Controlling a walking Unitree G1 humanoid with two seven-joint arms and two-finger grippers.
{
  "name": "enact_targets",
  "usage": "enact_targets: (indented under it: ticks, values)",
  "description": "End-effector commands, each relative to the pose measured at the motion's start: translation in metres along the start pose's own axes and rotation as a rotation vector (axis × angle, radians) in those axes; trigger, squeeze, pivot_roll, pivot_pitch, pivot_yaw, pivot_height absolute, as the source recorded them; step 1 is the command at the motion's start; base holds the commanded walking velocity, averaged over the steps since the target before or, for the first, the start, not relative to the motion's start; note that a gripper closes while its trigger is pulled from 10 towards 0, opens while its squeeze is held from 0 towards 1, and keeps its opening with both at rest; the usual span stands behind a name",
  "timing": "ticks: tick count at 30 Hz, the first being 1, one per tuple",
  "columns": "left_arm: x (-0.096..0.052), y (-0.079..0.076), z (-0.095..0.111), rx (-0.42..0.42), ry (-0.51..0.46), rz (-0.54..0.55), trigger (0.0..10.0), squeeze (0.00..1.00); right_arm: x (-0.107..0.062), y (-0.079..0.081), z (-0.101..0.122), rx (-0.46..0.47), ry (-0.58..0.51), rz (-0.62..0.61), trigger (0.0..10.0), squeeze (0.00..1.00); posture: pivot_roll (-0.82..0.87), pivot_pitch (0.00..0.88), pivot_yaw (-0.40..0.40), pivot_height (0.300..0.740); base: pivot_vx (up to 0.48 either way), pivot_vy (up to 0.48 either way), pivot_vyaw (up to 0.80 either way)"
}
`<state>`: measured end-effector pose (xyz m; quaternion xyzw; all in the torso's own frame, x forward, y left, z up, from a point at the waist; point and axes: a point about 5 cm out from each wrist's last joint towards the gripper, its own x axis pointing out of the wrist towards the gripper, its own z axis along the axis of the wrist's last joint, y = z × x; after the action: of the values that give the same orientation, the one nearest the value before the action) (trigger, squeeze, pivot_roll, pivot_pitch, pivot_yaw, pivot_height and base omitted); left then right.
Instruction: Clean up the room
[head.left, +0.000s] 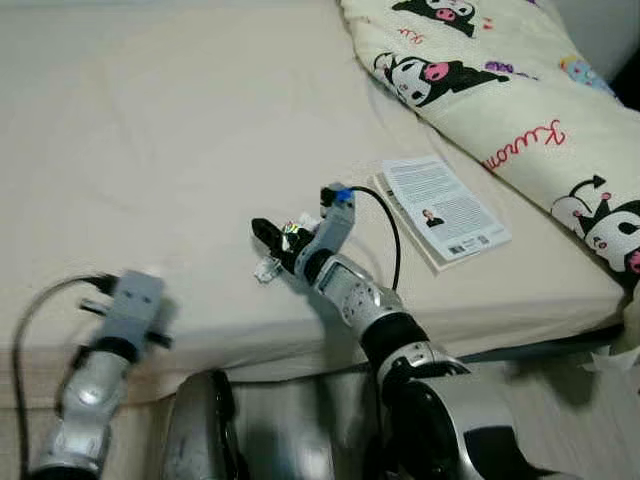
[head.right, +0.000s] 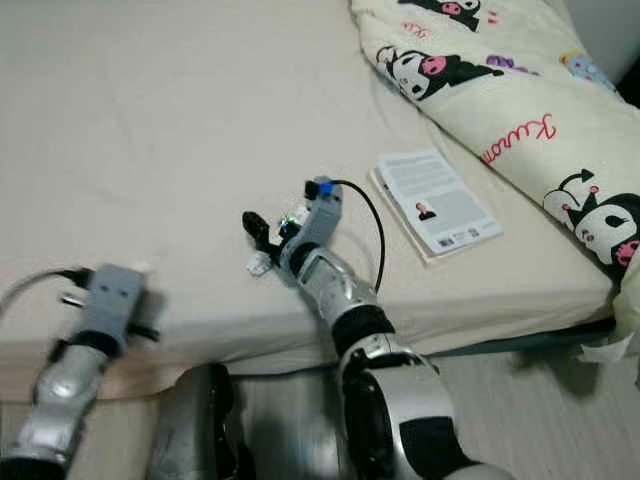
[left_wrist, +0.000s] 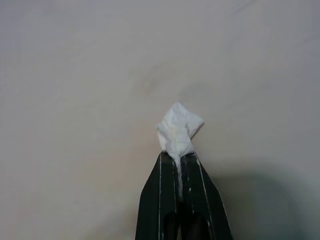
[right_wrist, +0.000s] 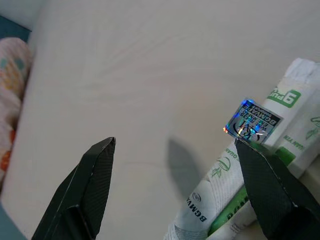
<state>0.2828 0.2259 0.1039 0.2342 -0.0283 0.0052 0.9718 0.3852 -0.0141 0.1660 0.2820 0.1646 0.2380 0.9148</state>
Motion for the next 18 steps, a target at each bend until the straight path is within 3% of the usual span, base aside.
enact_targets:
  ticks: [1, 3, 7, 10, 13, 14, 15, 16, 18]
  values:
    - [-0.005, -0.008, -0.003, 0.014, 0.038, -0.041, 0.0, 0.00, -0.007, -0.025, -0.032, 0.002, 0.150, -0.146, 10.0, 0.00, 0.21, 0.400, -0.048, 0.510, 0.000, 0.000, 0.00]
    - [-0.006, -0.009, -0.003, 0.015, 0.038, -0.044, 0.0, 0.00, -0.007, -0.027, -0.032, -0.021, 0.162, -0.161, 10.0, 0.00, 0.21, 0.400, -0.048, 0.510, 0.000, 0.000, 0.00]
    - [-0.006, -0.012, -0.001, 0.010, 0.043, -0.051, 0.0, 0.00, -0.010, -0.039, -0.025, -0.204, 0.161, -0.267, 10.0, 0.00, 0.20, 0.391, -0.054, 0.510, 0.000, 0.000, 0.00]
    - [-0.007, -0.015, -0.002, 0.007, 0.050, -0.054, 0.0, 0.00, -0.011, -0.042, -0.010, -0.237, 0.081, -0.279, 10.0, 0.00, 0.19, 0.386, -0.055, 0.510, 0.000, 0.000, 0.00]
    - [-0.007, -0.021, -0.001, -0.001, 0.063, -0.062, 0.0, 0.00, -0.021, -0.063, -0.002, -0.353, 0.101, -0.410, 10.0, 0.00, 0.17, 0.372, -0.059, 0.510, 0.000, 0.000, 0.00]
    - [-0.006, -0.024, -0.001, -0.006, 0.064, -0.067, 0.0, 0.00, -0.026, -0.073, -0.005, -0.358, 0.128, -0.458, 10.0, 0.00, 0.16, 0.364, -0.061, 0.510, 0.000, 0.000, 0.00]
    - [-0.006, -0.024, -0.001, -0.006, 0.064, -0.067, 0.0, 0.00, -0.026, -0.073, -0.005, -0.358, 0.128, -0.458, 10.0, 0.00, 0.16, 0.364, -0.061, 0.510, 0.000, 0.000, 0.00]
    - [-0.003, -0.029, 0.000, -0.013, 0.063, -0.076, 0.0, 0.00, -0.033, -0.085, -0.012, -0.337, 0.162, -0.489, 10.0, 0.00, 0.15, 0.355, -0.064, 0.510, 0.000, 0.000, 0.00]
    - [-0.001, -0.032, 0.002, -0.020, 0.059, -0.080, 0.0, 0.00, -0.037, -0.091, -0.022, -0.292, 0.181, -0.486, 10.0, 0.00, 0.14, 0.346, -0.062, 0.510, 0.000, 0.000, 0.00]
